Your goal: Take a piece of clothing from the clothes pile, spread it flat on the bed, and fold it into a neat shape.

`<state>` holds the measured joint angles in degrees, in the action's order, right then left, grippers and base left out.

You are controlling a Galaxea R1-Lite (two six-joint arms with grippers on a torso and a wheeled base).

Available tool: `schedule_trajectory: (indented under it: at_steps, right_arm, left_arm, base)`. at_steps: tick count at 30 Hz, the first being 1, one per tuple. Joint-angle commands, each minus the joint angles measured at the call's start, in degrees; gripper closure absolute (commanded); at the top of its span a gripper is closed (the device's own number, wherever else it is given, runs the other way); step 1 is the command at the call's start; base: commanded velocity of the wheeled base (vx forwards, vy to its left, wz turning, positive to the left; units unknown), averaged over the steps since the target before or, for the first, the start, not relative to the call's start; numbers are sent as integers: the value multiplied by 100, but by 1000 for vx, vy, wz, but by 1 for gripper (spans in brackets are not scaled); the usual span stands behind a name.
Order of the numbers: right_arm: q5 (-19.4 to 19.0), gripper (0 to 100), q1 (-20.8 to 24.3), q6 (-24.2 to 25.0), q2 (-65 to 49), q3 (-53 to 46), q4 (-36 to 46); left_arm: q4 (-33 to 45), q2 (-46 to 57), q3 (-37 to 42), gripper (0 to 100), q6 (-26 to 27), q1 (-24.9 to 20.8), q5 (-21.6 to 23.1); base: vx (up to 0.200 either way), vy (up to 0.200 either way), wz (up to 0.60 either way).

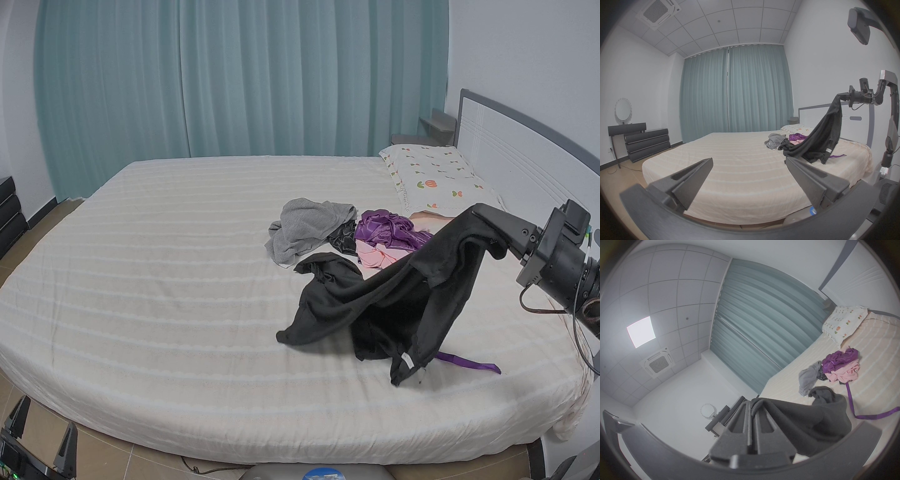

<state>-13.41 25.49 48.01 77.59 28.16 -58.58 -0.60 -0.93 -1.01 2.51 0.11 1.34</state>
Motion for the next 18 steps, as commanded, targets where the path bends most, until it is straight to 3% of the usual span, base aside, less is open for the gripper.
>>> schedule_trajectory:
  at_steps: [1, 3, 6, 8, 9, 11, 13, 16, 18]
  right_arm:
    - [-13, 100, 96, -2, -210, 23, -5]
    - [-13, 100, 96, -2, -95, 14, -5]
    - [-21, 100, 96, -11, 98, 49, -66]
    - [-21, 100, 105, -46, 160, 67, -66]
    - [-21, 100, 123, -90, 212, 163, -66]
    - [-39, 100, 149, -99, 248, 225, -66]
    - [-30, 100, 158, -99, 344, 313, -66]
    - [5, 100, 176, -107, 415, 392, -75]
    - [-21, 100, 105, -116, 415, 533, -66]
  left_arm:
    - [-2, -22, 101, 0, -40, 59, -55]
    - [-46, -48, -13, 0, -154, 15, 68]
    - [-169, -716, -1630, 0, -1332, -248, 771]
    - [51, -1252, -1850, 0, -1323, -204, 701]
    - [139, -1938, -1929, 0, -937, -231, 710]
    - [121, -2518, -1850, 0, -655, -433, 903]
    - [51, -3194, -1832, 0, -673, -723, 1211]
    - [-151, -4012, -1806, 0, -726, -907, 1281]
    - [-740, -5181, -1701, 0, -761, -1074, 1360]
  base:
    - [0, 0, 0]
    - [0, 0, 0]
    - [0, 0, 0]
    - [0, 0, 0]
    - [0, 0, 0]
    - [0, 0, 0]
    - [0, 0, 0]
    - [0, 0, 0]
    - [0, 0, 0]
